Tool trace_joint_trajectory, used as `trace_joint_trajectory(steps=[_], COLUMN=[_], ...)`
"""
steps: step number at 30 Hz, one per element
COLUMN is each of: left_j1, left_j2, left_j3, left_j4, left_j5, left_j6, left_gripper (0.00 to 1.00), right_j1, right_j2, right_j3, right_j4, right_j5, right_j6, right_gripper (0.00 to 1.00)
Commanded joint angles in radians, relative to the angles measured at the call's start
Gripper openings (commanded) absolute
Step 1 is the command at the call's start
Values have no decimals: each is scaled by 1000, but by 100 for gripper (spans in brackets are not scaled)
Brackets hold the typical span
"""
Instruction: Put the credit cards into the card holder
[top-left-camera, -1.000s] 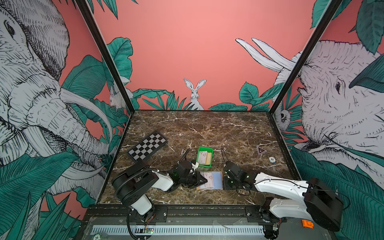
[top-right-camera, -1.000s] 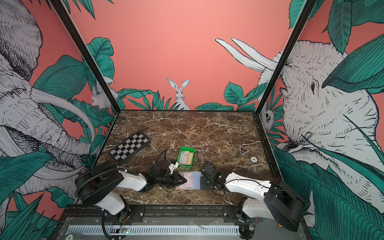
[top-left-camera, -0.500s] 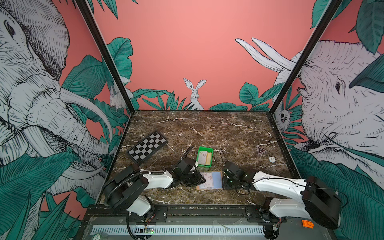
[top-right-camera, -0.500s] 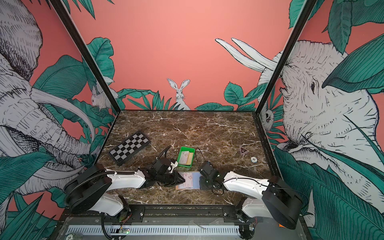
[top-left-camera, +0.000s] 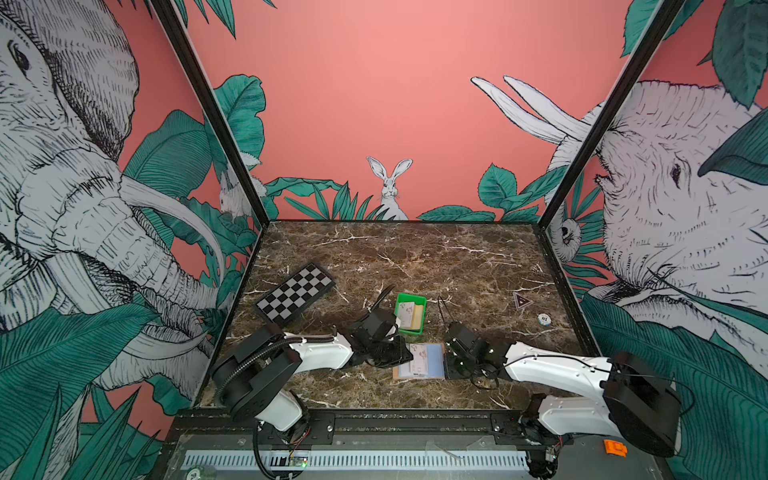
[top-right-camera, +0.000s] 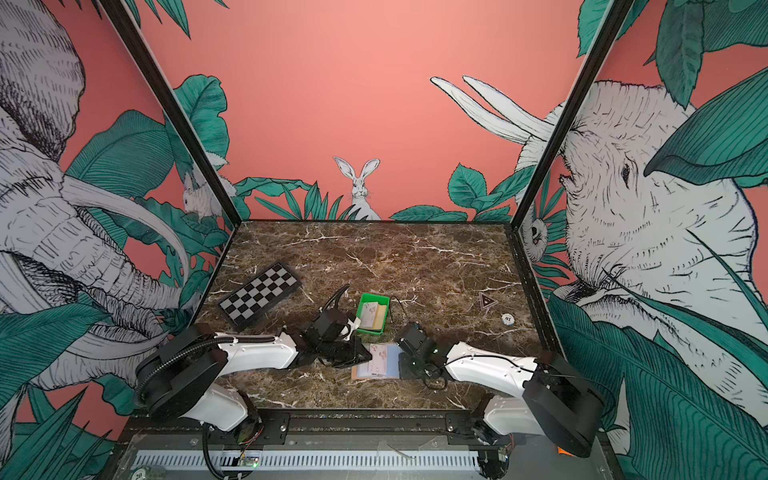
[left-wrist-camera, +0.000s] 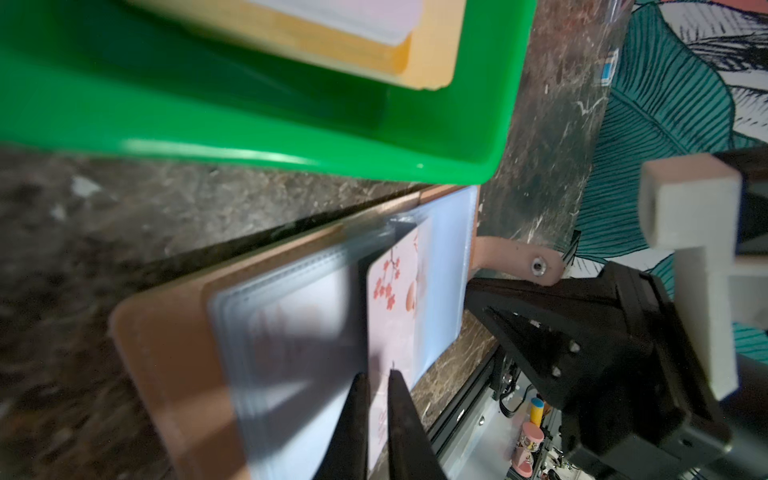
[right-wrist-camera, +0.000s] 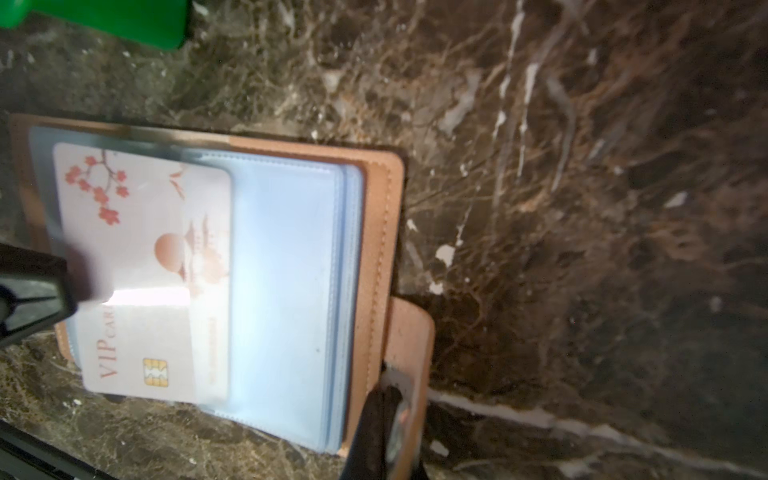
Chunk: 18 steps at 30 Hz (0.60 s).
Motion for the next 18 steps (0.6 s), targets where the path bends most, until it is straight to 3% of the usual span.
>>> trace_joint_trajectory(steps=[1,18], left_j1=[-11,-51], left_j2=[14,94], left_j3=[32,103], left_j4=[-33,-10], left_j5=[-10,-2], left_j6=[26,23], left_gripper=[12,12], right_j1=[8,11], right_j2=[40,54], right_j3=[-18,-22], right_j4=[-4,15], right_j5=[34,31], right_j6=[-6,-3], right_gripper=[1,0])
